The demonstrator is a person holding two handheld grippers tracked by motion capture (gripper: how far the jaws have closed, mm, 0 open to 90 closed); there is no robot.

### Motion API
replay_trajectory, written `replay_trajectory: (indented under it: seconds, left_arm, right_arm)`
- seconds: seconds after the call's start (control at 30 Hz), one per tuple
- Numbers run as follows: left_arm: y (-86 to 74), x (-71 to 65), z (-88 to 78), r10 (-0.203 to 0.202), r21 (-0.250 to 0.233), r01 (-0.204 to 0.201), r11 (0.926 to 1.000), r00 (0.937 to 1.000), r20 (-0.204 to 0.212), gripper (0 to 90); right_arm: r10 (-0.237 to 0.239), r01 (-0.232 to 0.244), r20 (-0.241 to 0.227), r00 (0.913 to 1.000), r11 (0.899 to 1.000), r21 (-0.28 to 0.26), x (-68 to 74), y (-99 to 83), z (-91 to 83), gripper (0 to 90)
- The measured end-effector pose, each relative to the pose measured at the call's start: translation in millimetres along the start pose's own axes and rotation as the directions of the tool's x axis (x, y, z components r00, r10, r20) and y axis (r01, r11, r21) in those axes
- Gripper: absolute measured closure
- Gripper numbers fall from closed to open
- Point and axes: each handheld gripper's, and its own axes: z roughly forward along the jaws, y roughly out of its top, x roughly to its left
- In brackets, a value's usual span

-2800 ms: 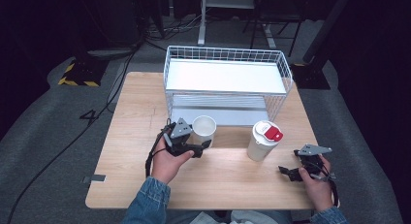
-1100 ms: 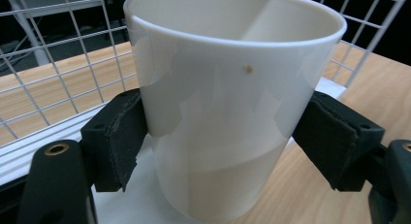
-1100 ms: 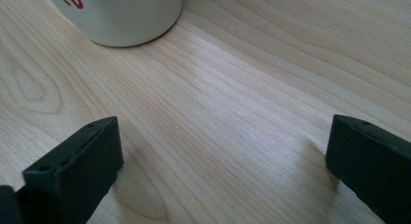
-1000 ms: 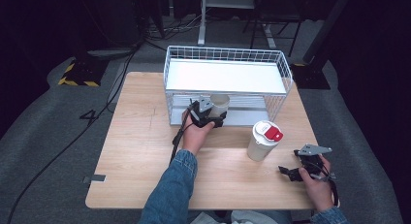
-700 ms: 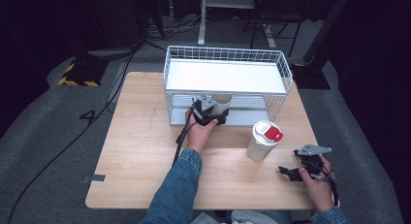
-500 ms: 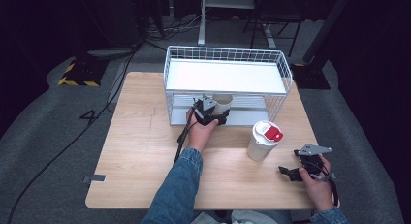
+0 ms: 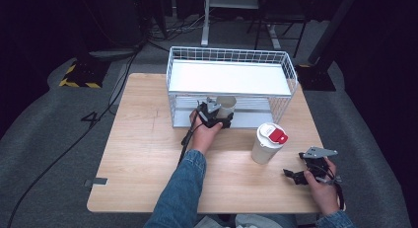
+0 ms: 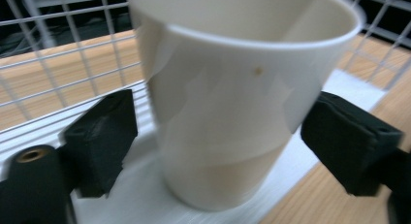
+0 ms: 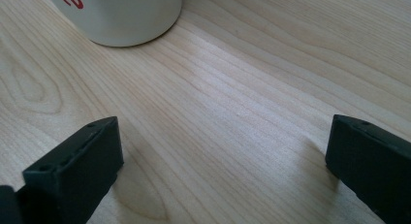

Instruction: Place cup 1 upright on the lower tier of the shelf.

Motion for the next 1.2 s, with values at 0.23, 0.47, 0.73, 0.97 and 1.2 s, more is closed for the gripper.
replay_trajectory:
  seconds: [0.23, 0.47, 0.73, 0.97, 1.2]
  left_arm:
    - [-0.7, -3.7, -1.6, 0.023, 0.033, -0.022, 0.9992, 0.9989, -0.042, 15.4]
    - [-1.9, -0.8, -13.5, 0.018, 0.025, -0.017, 0.9995, 0.9988, -0.044, 15.4]
    - [-0.8, -2.2, -38.6, 0.022, 0.009, -0.022, 0.9997, 0.9994, -0.025, 15.4]
    - [0.8, -5.3, -64.4, 0.033, 0.012, -0.033, 0.9994, 0.9994, -0.007, 15.4]
    - [2.3, -4.9, -92.4, 0.072, 0.033, -0.072, 0.9968, 0.9974, 0.008, 15.4]
  right_arm:
    - [0.000, 0.000, 0.000, 1.0000, 1.000, 0.000, 0.0, 0.0, 0.0, 0.0]
    - [0.000, 0.000, 0.000, 1.0000, 1.000, 0.000, 0.0, 0.0, 0.0, 0.0]
    - [0.000, 0.000, 0.000, 1.0000, 1.000, 0.000, 0.0, 0.0, 0.0, 0.0]
    - [0.000, 0.000, 0.000, 1.0000, 1.000, 0.000, 0.0, 0.0, 0.0, 0.0]
    - [0.000, 0.000, 0.000, 1.0000, 1.000, 0.000, 0.0, 0.0, 0.0, 0.0]
